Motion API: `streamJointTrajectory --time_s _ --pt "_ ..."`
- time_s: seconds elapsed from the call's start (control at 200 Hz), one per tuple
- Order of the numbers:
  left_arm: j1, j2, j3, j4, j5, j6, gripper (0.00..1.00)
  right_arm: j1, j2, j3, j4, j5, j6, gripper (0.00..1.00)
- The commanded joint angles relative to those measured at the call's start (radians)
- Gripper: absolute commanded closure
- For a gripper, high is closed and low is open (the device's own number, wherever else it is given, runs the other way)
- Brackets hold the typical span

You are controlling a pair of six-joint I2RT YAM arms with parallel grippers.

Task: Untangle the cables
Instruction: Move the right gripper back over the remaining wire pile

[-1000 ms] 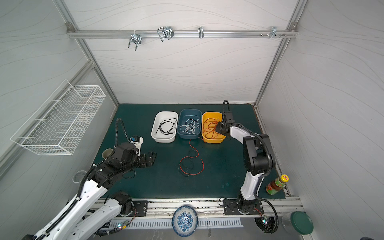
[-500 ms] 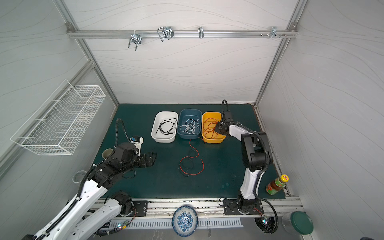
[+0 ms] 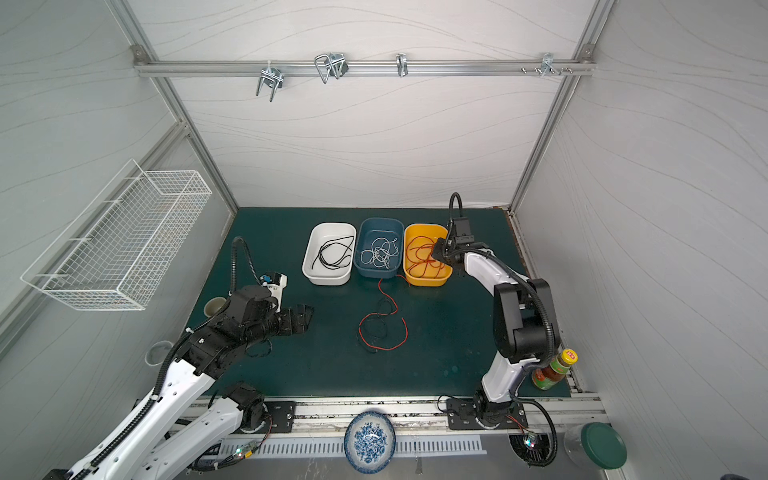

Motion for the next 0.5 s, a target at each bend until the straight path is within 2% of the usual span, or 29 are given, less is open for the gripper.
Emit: streamJointTrajectory --time_s 0.0,0.165,0.39,0.495 --pt "-0.009 -0.014 0.005 0.038 -0.003 0.008 0.0 0.02 -0.085 -0.037 -0.033 -0.013 0.001 0.57" --pt "-0.012 -0.019 0.004 0.036 -0.004 0.008 0.0 0.129 -0.226 -0.13 -0.026 -0.007 -0.01 0.49" --pt "-0.015 -0.021 0.004 0.038 -0.003 0.008 0.0 0.324 -0.404 -0.301 0.006 0.031 0.039 0.47" --pt "-0.015 -0.02 0.004 0.038 -0.001 0.008 0.0 0.439 -0.455 -0.376 0.034 0.049 0.1 0.46"
